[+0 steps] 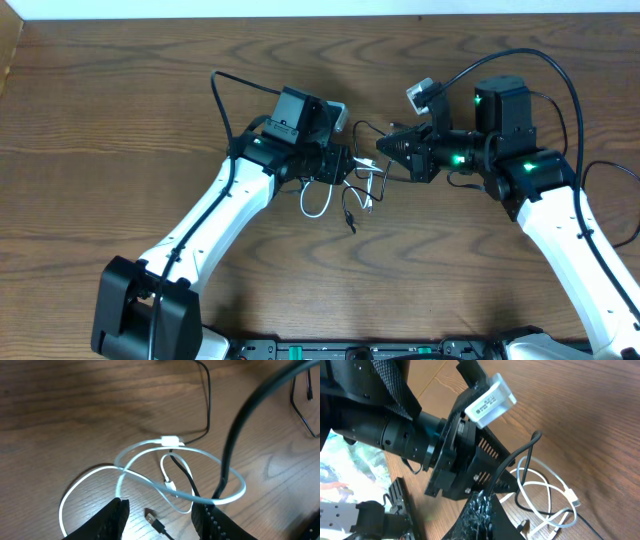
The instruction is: Untangle cables
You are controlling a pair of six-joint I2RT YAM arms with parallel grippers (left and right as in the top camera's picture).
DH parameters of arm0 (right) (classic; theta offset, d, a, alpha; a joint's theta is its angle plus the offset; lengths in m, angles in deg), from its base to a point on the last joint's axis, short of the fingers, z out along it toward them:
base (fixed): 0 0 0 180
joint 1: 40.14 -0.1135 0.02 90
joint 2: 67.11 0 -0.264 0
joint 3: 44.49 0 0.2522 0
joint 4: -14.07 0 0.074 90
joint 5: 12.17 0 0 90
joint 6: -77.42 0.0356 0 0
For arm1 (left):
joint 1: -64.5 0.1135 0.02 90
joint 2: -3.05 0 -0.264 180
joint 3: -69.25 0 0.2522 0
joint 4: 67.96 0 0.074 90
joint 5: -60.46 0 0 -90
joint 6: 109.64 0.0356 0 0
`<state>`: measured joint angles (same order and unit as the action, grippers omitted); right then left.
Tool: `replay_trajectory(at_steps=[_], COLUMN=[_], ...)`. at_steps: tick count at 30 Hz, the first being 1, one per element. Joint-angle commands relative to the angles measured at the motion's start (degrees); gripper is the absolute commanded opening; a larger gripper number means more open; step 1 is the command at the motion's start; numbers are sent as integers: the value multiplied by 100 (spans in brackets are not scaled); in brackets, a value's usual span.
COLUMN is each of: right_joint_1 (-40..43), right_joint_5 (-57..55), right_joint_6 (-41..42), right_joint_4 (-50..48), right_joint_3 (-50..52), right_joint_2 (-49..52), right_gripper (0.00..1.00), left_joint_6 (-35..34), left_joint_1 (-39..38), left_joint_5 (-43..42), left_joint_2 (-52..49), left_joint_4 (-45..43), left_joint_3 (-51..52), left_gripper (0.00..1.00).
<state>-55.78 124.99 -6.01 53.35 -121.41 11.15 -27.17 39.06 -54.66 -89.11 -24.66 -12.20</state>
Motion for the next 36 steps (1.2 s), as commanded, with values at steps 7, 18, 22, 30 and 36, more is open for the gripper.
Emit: replay_trajectory(at_steps=[7, 18, 22, 30, 36], right_joint_1=[-55, -55, -55, -55, -44], right_joint_5=[-632, -907, -909, -916, -1252], right_joint_6=[68, 68, 68, 70, 68], right_joint_4=[315, 564, 560, 603, 671], right_joint_3=[-81, -81, -81, -81, -81], right_joint_2=[-15, -15, -15, -15, -15], right_gripper=[1, 1, 1, 1, 1], left_joint_6=[-225, -1753, -3211, -4411, -4415], left_joint_1=[-138, -133, -133, -133, -140], left_joint_5=[11, 13, 57, 177, 422], left_joint_2=[-44, -44, -46, -157, -549], left_joint_4=[516, 205, 299, 415, 654], left_joint_3=[-87, -87, -85, -76, -72], left_gripper=[47, 47, 47, 46, 46])
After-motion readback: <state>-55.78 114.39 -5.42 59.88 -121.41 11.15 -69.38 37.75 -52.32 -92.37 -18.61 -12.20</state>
